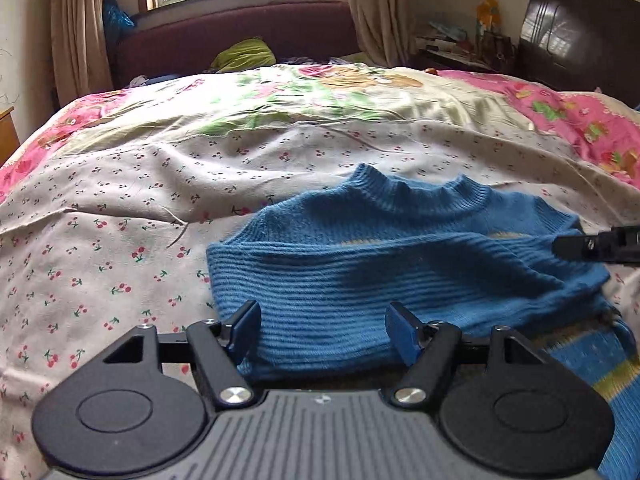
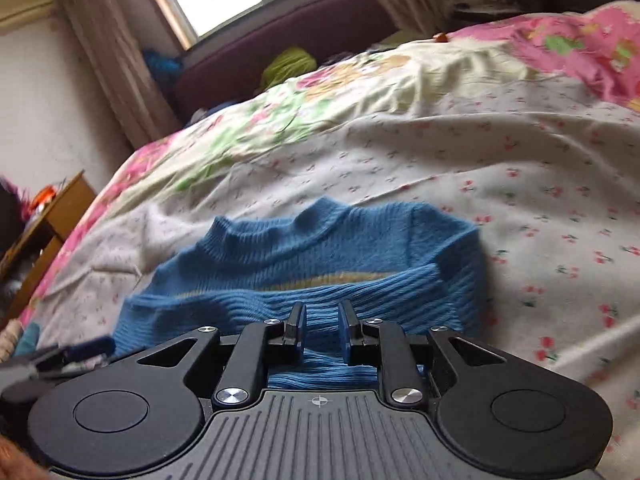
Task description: Fold small clothes
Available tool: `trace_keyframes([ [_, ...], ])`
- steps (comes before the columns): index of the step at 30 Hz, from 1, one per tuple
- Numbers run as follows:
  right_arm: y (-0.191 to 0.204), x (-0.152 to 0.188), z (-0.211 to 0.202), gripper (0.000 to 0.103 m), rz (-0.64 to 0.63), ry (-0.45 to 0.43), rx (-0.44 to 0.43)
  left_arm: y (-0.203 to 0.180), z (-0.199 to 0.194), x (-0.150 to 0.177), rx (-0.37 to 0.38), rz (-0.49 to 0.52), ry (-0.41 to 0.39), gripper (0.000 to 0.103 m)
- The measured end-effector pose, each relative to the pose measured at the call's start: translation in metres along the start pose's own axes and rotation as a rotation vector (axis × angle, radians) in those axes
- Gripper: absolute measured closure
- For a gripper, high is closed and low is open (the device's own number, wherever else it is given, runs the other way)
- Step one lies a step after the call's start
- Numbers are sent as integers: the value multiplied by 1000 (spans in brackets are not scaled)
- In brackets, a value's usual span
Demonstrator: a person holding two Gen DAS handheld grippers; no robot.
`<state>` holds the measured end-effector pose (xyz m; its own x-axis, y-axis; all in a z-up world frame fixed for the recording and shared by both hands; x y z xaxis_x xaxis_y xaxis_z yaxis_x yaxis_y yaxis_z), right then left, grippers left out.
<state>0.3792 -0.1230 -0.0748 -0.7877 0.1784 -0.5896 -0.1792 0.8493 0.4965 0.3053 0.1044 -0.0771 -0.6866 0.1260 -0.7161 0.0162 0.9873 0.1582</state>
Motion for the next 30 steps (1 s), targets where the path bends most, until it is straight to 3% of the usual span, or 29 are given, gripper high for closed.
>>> trace_keyframes([
  [3,-18,6,22,92,-4,31,102,6,22,7,-50,48,45,21],
  [5,-32,2,23,94,95,41,58,14,29,16,-38,20,51,12],
  [7,-36,-4,15,92,156,35,26,21,26,17,-23,-20,48,12],
  [8,-34,-7,10,84,146,17,23,23,23,16,-20,-31,43,12],
  [11,-20,-10,3,84,67,-31,34,24,17,8,-18,-43,11,12],
  [14,-19,-2,13,88,17,0,73,21,18,1,-29,-40,-9,12],
  [18,-26,1,12,89,48,16,94,23,37,15,-53,-24,71,5],
  [20,-22,-2,-2,84,45,10,81,29,29,16,-34,-64,75,5],
  [24,-19,8,-42,84,-1,35,62,36,-6,25,-13,-61,82,6],
  [30,-35,66,-116,83,-11,148,89,38,-72,79,77,-75,173,6],
])
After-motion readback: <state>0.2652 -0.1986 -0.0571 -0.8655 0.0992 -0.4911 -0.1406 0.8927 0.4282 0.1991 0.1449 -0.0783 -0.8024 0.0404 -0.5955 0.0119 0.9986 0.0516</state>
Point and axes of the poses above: each gripper's, at about its wrist camera, not at the fingertips, and z roughly the way its jaws point, y to its left, x to its underside, the point moved 8 cm from there along z, roughly the way its jaws point, and after that the axes turned 12 degrees about z, right-handed, at the moved point
